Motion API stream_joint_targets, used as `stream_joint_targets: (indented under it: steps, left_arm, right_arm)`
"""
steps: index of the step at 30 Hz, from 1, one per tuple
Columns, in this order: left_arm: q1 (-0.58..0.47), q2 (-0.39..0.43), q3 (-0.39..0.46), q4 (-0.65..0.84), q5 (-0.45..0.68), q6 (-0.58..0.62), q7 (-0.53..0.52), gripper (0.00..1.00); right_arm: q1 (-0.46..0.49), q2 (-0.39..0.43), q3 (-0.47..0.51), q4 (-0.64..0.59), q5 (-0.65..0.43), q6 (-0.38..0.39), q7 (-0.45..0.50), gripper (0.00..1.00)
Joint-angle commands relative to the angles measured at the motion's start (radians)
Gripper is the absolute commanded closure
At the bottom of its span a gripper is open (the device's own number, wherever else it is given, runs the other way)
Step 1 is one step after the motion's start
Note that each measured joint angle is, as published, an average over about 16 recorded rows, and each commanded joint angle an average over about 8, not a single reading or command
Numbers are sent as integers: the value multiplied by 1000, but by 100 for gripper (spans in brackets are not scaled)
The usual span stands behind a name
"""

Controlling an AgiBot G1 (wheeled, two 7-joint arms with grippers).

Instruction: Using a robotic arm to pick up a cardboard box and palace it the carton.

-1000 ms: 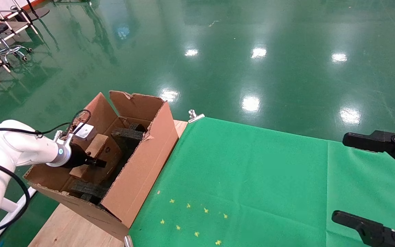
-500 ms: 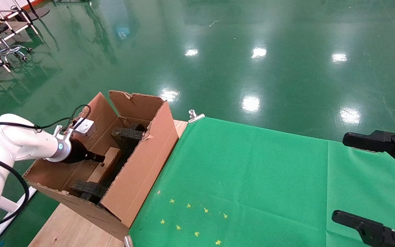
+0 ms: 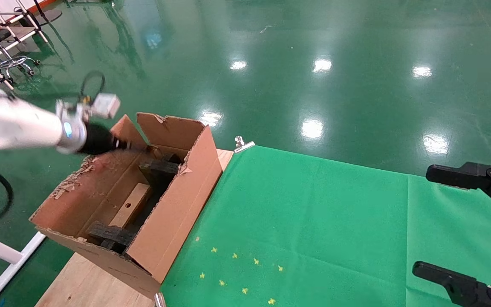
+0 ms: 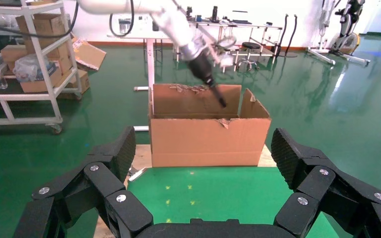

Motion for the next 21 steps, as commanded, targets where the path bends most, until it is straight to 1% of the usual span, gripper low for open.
stream_joint_targets:
  steps: [1, 5, 10, 14, 21]
  left_arm:
    - [-42, -11, -17, -14, -25, 49, -10, 0]
    - [-91, -33, -52, -49, -80, 172, -32, 0]
    - [-121, -47, -84, -77, -133, 280, -59, 0]
    - [-129, -50, -96, -86, -154, 317, -67, 0]
    - [-110, -52, -97, -99, -156, 302, -51, 0]
  right_arm:
    - [0, 0, 0, 0, 0, 0, 0, 0]
    - [0, 0, 0, 0, 0, 0, 0, 0]
    - [0, 0, 0, 0, 0, 0, 0, 0]
    - [0, 0, 0, 0, 0, 0, 0, 0]
    - [0, 0, 0, 0, 0, 0, 0, 0]
